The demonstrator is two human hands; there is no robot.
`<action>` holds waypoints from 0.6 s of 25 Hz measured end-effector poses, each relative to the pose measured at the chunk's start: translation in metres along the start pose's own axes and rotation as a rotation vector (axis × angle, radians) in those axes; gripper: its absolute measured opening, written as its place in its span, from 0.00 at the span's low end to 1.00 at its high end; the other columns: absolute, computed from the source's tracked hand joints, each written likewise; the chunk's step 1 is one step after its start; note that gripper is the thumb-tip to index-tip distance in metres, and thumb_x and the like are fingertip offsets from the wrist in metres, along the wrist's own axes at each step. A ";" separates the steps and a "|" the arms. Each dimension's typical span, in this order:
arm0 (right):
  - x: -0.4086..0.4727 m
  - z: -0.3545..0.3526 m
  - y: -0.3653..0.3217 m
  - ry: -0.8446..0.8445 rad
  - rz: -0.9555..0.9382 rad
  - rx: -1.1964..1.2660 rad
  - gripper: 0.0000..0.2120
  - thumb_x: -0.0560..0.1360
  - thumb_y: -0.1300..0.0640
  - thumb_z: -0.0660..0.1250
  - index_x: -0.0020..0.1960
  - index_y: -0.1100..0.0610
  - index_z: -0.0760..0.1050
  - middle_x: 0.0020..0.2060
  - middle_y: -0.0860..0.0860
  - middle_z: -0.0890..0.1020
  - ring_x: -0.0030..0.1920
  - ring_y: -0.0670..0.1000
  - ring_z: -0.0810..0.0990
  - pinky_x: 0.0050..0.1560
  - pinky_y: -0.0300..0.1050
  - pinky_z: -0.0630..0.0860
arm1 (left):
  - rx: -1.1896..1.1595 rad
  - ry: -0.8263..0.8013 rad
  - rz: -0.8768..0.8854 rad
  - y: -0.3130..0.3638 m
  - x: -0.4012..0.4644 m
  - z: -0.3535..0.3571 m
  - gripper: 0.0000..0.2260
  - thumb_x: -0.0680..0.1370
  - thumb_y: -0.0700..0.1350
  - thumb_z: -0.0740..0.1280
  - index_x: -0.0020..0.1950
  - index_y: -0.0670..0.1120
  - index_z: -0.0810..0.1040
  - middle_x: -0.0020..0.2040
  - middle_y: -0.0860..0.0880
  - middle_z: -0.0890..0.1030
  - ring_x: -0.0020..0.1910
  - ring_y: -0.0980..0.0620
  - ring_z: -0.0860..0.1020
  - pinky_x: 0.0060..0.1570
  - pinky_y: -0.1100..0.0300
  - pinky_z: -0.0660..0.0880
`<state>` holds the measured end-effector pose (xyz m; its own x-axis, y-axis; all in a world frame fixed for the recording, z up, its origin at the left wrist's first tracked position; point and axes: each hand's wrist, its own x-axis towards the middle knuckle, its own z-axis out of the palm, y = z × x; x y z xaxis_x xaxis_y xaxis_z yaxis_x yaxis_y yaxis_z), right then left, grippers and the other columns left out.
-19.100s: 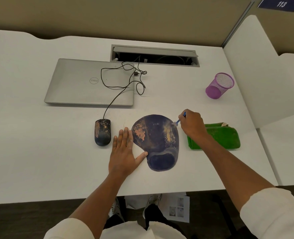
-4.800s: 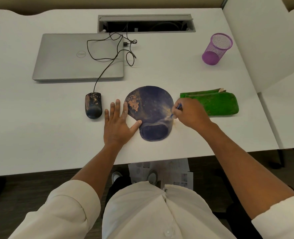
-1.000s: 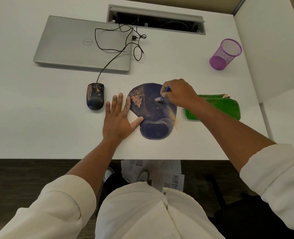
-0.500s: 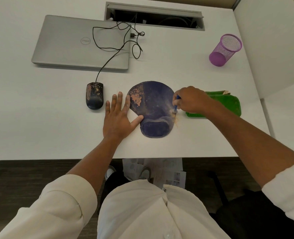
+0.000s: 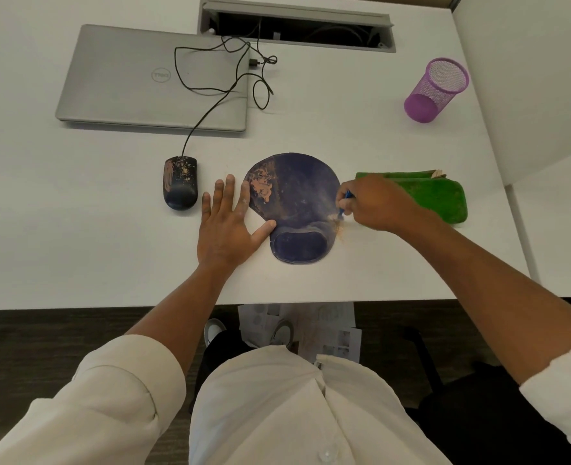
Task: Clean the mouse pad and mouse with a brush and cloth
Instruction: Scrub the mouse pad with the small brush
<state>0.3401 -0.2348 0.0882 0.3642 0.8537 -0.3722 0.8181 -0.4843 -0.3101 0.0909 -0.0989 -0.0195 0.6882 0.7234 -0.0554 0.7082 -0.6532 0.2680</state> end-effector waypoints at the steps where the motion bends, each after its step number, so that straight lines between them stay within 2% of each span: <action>1: -0.001 -0.002 0.003 0.024 -0.001 0.009 0.08 0.73 0.58 0.63 0.41 0.48 0.79 0.37 0.46 0.83 0.38 0.49 0.79 0.39 0.49 0.76 | 0.001 0.000 -0.001 0.000 0.000 0.001 0.44 0.77 0.76 0.49 0.85 0.51 0.46 0.85 0.46 0.44 0.83 0.45 0.40 0.81 0.45 0.41; 4: 0.003 -0.004 -0.003 0.177 -0.034 0.092 0.08 0.77 0.54 0.63 0.44 0.45 0.79 0.36 0.45 0.78 0.35 0.46 0.76 0.35 0.44 0.72 | -0.002 -0.004 -0.002 0.000 0.000 0.000 0.44 0.77 0.76 0.48 0.85 0.51 0.46 0.85 0.46 0.44 0.83 0.45 0.40 0.81 0.45 0.41; 7: -0.001 0.009 -0.003 0.119 -0.050 0.081 0.07 0.79 0.54 0.63 0.47 0.49 0.80 0.38 0.48 0.80 0.36 0.47 0.75 0.36 0.44 0.70 | 0.002 -0.003 -0.003 0.001 0.000 -0.001 0.44 0.77 0.76 0.48 0.85 0.51 0.46 0.85 0.46 0.44 0.83 0.45 0.41 0.81 0.45 0.41; 10: -0.012 0.009 0.012 0.074 -0.006 0.130 0.07 0.77 0.56 0.63 0.44 0.49 0.80 0.38 0.45 0.84 0.35 0.45 0.77 0.37 0.45 0.73 | 0.004 0.002 -0.004 0.000 0.000 0.000 0.44 0.77 0.76 0.47 0.85 0.51 0.46 0.85 0.46 0.44 0.83 0.45 0.41 0.81 0.45 0.41; 13: -0.017 0.009 0.012 0.267 0.018 0.284 0.07 0.77 0.57 0.63 0.45 0.52 0.80 0.38 0.45 0.82 0.38 0.47 0.78 0.40 0.46 0.73 | 0.001 0.004 -0.002 0.000 0.000 0.001 0.44 0.76 0.76 0.46 0.85 0.51 0.47 0.85 0.46 0.44 0.83 0.45 0.41 0.81 0.45 0.41; 15: -0.023 0.021 0.008 0.306 0.015 0.270 0.08 0.78 0.59 0.63 0.46 0.56 0.81 0.39 0.47 0.82 0.40 0.50 0.79 0.41 0.47 0.74 | 0.000 0.001 -0.005 0.001 0.000 0.000 0.44 0.77 0.76 0.47 0.85 0.51 0.46 0.85 0.46 0.44 0.83 0.45 0.41 0.81 0.45 0.41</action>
<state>0.3289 -0.2622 0.0761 0.5244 0.8439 -0.1137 0.6801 -0.4954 -0.5404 0.0915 -0.0998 -0.0193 0.6845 0.7268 -0.0560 0.7117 -0.6497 0.2674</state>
